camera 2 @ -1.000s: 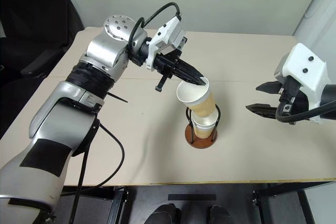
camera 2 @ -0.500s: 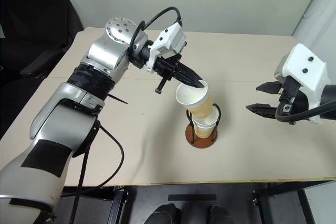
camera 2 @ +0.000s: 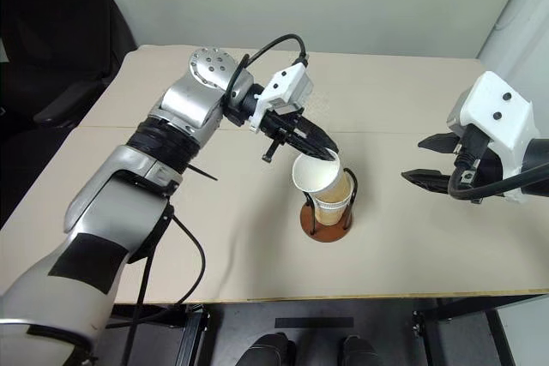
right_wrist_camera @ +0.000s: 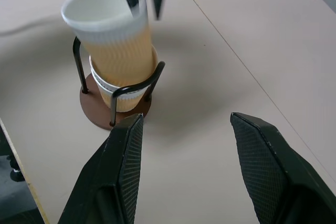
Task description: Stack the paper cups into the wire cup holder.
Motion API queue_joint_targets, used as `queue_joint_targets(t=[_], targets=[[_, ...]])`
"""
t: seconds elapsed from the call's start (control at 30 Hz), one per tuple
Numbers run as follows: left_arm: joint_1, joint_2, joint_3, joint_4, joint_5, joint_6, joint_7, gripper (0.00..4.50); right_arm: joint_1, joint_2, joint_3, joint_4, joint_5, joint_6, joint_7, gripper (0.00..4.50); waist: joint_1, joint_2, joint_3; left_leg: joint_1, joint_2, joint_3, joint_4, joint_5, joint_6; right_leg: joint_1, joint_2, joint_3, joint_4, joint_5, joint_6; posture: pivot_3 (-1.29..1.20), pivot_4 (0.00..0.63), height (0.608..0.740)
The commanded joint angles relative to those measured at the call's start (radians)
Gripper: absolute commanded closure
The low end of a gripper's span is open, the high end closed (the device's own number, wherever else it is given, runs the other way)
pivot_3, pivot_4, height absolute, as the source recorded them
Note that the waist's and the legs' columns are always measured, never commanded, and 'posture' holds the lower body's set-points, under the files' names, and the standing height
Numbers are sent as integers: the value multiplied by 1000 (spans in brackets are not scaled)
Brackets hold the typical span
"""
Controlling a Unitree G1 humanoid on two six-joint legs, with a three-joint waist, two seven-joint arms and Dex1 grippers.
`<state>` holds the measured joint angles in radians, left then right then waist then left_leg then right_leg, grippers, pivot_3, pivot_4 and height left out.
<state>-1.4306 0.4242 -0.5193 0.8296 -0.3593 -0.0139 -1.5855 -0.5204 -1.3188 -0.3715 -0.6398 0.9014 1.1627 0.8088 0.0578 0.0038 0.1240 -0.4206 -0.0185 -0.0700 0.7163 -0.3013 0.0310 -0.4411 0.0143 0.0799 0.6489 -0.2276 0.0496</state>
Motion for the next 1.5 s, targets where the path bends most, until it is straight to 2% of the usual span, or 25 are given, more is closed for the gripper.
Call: queue_joint_targets(t=[0.03, 0.2, 0.43, 0.63, 0.77, 0.93, 1.03, 1.27, 1.5], targets=[[-28, -16, 65, 14, 39, -34, -29, 2448, -5, -18, -35, -8, 9, -2, -10, 1857, 0, 0, 0, 0, 0, 0, 0, 0, 0, 0, 0, 0, 0, 0, 0, 0, 150, 740], [-25, -43, 119, 36, 92, -55, -29, 719, -8, -18, -28, -6, 9, -4, -11, 1857, 0, 0, 0, 0, 0, 0, 0, 0, 0, 0, 0, 0, 0, 0, 0, 0, 150, 740], [-2, -24, 244, 56, 103, -9, 27, 719, -5, -7, -18, 3, -13, -29, -17, 1857, -2, 0, 0, 0, 0, 1, 0, 0, 1, 0, 0, 1, 0, 0, 0, 0, 150, 740], [90, 106, 363, 21, 98, 139, 95, 719, 17, 45, -8, 39, -34, -54, -49, 1857, -8, 2, -1, 1, 1, 1, 0, 0, 1, -1, 0, 1, 0, 0, 0, 0, 150, 740], [211, 176, 438, -74, 98, 220, 218, 719, 17, 114, -7, 104, -58, -70, -100, 1857, -14, 2, -1, 1, 0, 1, 1, 0, 1, -2, 0, 1, 1, 0, 0, 0, 150, 740], [348, 214, 558, -200, 82, 306, 435, 719, 58, 205, 26, 208, -174, -136, -184, 1857, -6, 1, -1, 1, 0, 0, 2, 0, 2, -1, 0, 0, 1, 0, 1, 0, 150, 740], [395, 215, 621, -236, 84, 329, 563, 719, 90, 221, 43, 263, -232, -185, -182, 1857, -5, 1, -1, 1, -2, 0, 2, 1, 2, -1, -1, 0, 1, 0, 1, 0, 150, 740], [428, 222, 725, -192, 97, 289, 783, 719, 92, 316, 105, 367, -346, -249, -250, 1857, -12, 1, -1, 2, -2, 0, 1, 3, 1, -1, -1, 1, 2, 1, 1, 0, 150, 740], [432, 263, 798, -158, 93, 277, 917, 719, 72, 408, 241, 530, -607, -438, -383, 1857, -18, 1, -1, 4, -3, 0, 0, 3, 1, 0, -2, 1, 2, 1, 1, 0, 150, 740]])
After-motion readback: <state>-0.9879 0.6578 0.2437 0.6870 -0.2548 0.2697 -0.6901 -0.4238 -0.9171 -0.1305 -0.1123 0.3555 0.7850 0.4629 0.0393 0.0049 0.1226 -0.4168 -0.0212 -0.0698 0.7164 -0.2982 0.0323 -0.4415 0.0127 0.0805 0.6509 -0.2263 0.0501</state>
